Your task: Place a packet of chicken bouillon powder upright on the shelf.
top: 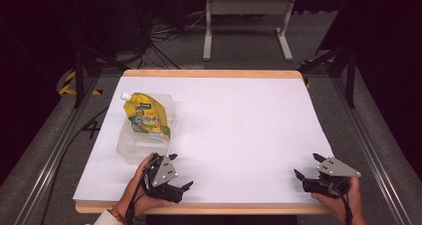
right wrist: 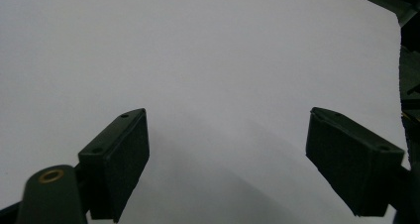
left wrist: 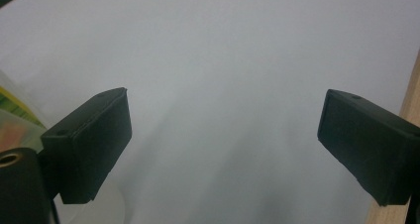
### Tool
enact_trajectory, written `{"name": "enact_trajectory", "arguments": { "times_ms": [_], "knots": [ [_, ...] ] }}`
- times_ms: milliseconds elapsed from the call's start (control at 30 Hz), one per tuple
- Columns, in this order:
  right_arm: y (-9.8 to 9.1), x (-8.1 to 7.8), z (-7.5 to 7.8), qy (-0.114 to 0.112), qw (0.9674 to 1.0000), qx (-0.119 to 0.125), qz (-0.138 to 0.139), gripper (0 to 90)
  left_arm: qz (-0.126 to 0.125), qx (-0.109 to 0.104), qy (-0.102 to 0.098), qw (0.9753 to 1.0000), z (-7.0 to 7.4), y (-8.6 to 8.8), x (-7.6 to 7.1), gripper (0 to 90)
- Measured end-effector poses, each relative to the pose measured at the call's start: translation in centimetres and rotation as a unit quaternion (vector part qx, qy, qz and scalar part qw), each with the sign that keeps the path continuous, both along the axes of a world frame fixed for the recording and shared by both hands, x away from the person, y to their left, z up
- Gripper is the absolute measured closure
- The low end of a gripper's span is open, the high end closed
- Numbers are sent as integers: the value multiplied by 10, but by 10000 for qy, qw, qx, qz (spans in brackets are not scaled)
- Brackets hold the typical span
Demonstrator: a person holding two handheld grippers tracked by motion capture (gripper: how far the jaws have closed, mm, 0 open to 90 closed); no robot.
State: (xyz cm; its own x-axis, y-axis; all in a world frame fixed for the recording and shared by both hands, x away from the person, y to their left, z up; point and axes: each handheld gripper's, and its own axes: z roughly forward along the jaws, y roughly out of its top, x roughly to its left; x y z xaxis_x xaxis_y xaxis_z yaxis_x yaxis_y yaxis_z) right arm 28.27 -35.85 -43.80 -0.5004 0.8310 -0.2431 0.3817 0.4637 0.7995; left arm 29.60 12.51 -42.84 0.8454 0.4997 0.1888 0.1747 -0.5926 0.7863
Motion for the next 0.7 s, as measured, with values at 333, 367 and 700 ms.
{"name": "enact_trajectory", "arguments": {
  "times_ms": [333, 367, 700],
  "knots": [
    [2, -4, 1, -83, 10000, -12, -25, 175, -238, 103, 236, 9994, -7, -11, 2, 81],
    [2, -4, 1, -79, 10000, -26, -20, 175, -223, 131, 246, 9994, -8, -11, 3, 84],
    [6, -4, 0, -75, 9999, -73, 36, 173, -222, 76, 383, 9990, -10, -10, 5, 86]
  ]
}}
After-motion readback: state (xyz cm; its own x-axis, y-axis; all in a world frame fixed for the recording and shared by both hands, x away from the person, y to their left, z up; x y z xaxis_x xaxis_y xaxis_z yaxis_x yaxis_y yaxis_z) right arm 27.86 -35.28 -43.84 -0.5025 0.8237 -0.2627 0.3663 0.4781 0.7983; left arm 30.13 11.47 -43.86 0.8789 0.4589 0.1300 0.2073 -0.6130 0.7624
